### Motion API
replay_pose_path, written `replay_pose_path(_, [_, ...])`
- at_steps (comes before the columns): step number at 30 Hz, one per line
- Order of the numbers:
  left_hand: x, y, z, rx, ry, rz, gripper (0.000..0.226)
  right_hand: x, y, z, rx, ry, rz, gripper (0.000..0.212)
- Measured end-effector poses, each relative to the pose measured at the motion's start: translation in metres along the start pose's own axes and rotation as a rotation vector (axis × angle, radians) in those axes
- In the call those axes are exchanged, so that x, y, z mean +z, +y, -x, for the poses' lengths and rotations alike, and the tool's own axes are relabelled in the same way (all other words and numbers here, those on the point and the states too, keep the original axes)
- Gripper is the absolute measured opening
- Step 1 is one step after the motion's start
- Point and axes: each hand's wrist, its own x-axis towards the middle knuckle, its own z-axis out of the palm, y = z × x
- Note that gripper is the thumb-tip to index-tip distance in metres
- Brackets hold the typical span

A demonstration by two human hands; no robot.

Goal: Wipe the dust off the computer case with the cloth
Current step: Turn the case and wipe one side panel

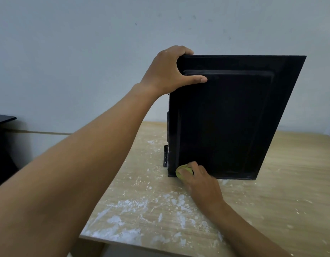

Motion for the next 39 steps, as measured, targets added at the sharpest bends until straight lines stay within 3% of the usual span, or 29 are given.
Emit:
replay_pose_path(7, [0.020,-0.005,0.020,-0.143,0.090,0.241,0.114,-0.035,-0.008,-0.035,0.123,0.185,-0.132,0.024])
replay_pose_path(10, [0.025,-0.013,0.025,-0.167,0.073,0.294,0.114,-0.054,-0.017,-0.060,0.142,0.275,-0.159,0.024])
replay_pose_path(16, [0.021,-0.018,0.015,-0.004,0.071,0.235,0.100,-0.068,-0.033,-0.091,0.170,0.401,-0.118,0.020])
replay_pose_path(24, [0.019,-0.025,0.007,0.094,0.106,0.198,0.093,-0.038,-0.038,-0.066,0.161,0.304,0.042,0.025])
replay_pose_path(32, [0.018,-0.026,0.004,0.138,0.100,0.176,0.091,-0.001,-0.048,-0.030,0.245,0.047,0.143,0.040])
replay_pose_path(39, [0.022,-0.027,0.004,0.142,0.135,0.159,0.091,-0.024,-0.046,-0.051,0.284,0.205,0.077,0.028])
